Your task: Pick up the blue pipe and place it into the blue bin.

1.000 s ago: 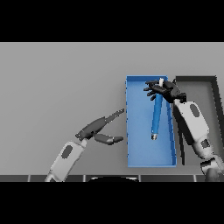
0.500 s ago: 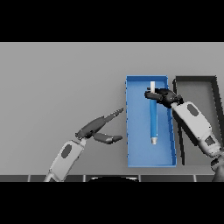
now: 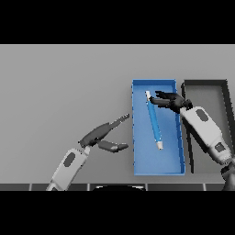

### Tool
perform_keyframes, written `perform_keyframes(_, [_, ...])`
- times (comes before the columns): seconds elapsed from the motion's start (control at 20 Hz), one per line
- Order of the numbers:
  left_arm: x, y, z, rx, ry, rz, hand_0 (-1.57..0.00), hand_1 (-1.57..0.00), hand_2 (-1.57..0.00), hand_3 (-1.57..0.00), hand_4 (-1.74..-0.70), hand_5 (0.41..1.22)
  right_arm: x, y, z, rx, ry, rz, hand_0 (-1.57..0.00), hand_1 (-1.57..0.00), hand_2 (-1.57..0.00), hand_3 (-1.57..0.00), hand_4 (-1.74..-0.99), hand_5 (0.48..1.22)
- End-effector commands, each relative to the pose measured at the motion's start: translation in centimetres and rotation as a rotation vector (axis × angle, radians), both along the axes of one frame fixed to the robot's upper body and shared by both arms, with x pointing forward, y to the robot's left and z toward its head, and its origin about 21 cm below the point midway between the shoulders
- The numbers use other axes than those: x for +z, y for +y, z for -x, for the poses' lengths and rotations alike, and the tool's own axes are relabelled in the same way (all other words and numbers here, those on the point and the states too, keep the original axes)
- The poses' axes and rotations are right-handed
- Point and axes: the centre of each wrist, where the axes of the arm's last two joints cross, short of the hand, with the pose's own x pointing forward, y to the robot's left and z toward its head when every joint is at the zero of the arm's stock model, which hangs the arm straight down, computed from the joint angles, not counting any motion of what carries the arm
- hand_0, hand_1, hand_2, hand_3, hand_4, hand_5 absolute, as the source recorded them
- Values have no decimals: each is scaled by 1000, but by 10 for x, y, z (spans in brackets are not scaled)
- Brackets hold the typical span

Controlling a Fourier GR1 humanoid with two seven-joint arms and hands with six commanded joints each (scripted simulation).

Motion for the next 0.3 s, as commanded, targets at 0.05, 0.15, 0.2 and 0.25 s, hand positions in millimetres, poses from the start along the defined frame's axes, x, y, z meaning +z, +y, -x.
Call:
perform_keyframes(0.05, [0,1,-1,3,8,-9,1,1,1,1,-885,478,-1,-1,0,7,-6,-6,-212,-100,-24,-5,-1152,804])
perform_keyframes(0.15, [1,-6,2,3,5,-15,1,1,1,1,-885,480,-4,2,3,6,-7,-8,-212,-100,-24,-5,-1152,795])
perform_keyframes(0.2, [-3,-6,6,2,8,-9,1,1,1,1,-885,480,-5,2,3,16,-8,11,-212,-100,-24,-5,-1152,791])
perform_keyframes(0.25, [-4,-6,7,2,11,-7,1,1,1,1,-885,480,-2,0,2,18,-6,4,-212,-100,-24,-5,-1152,798])
